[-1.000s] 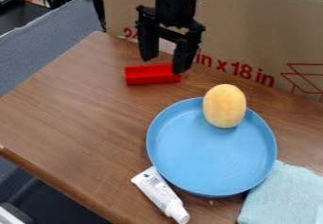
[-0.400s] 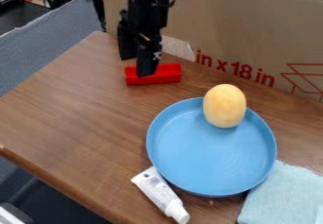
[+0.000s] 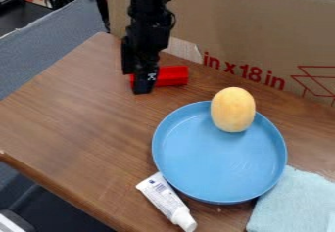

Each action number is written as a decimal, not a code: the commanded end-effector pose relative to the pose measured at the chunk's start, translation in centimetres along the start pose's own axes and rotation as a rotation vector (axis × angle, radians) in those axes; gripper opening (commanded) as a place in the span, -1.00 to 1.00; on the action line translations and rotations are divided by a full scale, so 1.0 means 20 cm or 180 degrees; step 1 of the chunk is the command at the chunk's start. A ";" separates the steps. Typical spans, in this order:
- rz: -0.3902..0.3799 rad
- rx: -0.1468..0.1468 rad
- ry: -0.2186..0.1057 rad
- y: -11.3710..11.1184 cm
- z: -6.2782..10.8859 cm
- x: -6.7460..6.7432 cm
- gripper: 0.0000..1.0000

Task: Move the red object to the left side of the table

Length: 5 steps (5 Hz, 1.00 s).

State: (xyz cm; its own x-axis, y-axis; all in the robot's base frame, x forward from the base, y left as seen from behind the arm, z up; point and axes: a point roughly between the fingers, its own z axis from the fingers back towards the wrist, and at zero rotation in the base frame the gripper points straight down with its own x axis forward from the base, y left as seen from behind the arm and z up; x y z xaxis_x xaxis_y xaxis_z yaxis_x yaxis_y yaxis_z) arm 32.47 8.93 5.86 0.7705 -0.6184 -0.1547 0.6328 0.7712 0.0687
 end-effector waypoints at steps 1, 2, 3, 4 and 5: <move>-0.0220 0.0149 -0.0176 0.04 0.09 0.05 1.00; -0.0461 0.0163 -0.0245 0.06 0.12 0.02 1.00; -0.0495 0.0191 -0.0307 0.02 0.10 -0.01 1.00; -0.0504 0.0285 -0.0321 0.06 0.09 -0.05 1.00; -0.0577 0.0322 -0.0318 0.07 0.03 -0.03 1.00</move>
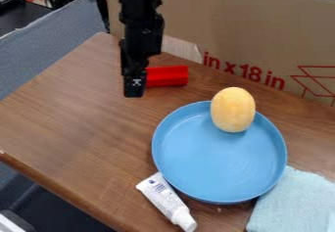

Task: Move the red object to the left side of the table

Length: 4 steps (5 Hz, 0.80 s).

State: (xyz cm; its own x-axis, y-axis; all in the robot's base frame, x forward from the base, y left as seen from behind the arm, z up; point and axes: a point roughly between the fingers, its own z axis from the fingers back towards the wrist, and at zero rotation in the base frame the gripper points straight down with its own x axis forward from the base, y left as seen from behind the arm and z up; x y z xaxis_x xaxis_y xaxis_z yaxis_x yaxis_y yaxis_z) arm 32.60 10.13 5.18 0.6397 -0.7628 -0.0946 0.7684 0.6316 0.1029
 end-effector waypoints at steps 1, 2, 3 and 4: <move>-0.0051 0.0150 -0.0069 0.02 0.05 0.00 1.00; -0.0134 0.0190 -0.0089 0.07 0.06 0.01 1.00; -0.0196 0.0193 -0.0086 0.09 0.08 -0.04 1.00; -0.0221 0.0219 -0.0118 0.16 0.13 -0.01 1.00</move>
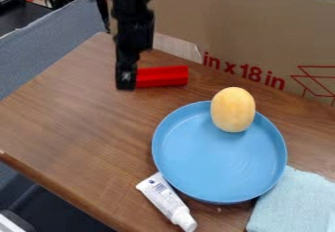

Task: Move the red object to the left side of the table

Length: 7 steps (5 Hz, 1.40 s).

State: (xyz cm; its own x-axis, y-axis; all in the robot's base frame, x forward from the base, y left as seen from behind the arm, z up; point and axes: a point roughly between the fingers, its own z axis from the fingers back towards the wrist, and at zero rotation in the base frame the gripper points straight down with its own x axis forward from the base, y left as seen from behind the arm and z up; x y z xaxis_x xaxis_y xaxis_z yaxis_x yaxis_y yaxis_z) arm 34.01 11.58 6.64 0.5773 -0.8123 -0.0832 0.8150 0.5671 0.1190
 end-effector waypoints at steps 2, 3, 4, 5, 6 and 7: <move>0.0017 0.0238 -0.0103 -0.01 0.01 0.01 1.00; 0.0002 0.0307 -0.0132 0.02 -0.02 0.03 1.00; -0.0009 0.0324 -0.0145 0.08 -0.05 0.06 1.00; -0.0026 0.0305 -0.0152 0.12 -0.03 0.04 1.00; 0.0020 0.0292 -0.0218 0.11 0.01 0.03 1.00; 0.0035 0.0288 -0.0297 0.10 -0.01 0.05 -1.00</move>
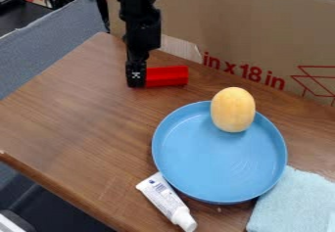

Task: Move the red object to the left side of the table

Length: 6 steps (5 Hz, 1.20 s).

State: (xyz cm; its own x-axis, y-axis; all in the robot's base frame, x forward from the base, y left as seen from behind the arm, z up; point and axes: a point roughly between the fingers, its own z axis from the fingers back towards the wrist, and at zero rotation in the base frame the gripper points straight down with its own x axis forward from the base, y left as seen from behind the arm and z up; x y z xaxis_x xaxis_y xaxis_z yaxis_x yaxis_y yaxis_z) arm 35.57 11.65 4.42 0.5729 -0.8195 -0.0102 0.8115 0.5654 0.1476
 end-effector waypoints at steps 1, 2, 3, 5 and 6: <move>0.0047 0.0198 -0.0112 0.04 0.08 -0.02 -1.00; 0.0093 0.0171 -0.0144 0.05 0.19 -0.01 -1.00; 0.0167 0.0158 -0.0214 0.05 0.27 -0.02 -1.00; 0.0299 0.0107 -0.0481 -0.01 0.27 -0.08 -1.00; 0.0333 0.0057 -0.0566 0.04 0.25 -0.05 1.00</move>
State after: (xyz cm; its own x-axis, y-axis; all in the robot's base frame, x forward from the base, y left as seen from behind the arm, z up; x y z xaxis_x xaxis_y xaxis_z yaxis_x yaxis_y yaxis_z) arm 34.37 12.05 7.74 0.6292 -0.7599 0.1633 0.7549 0.6475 0.1044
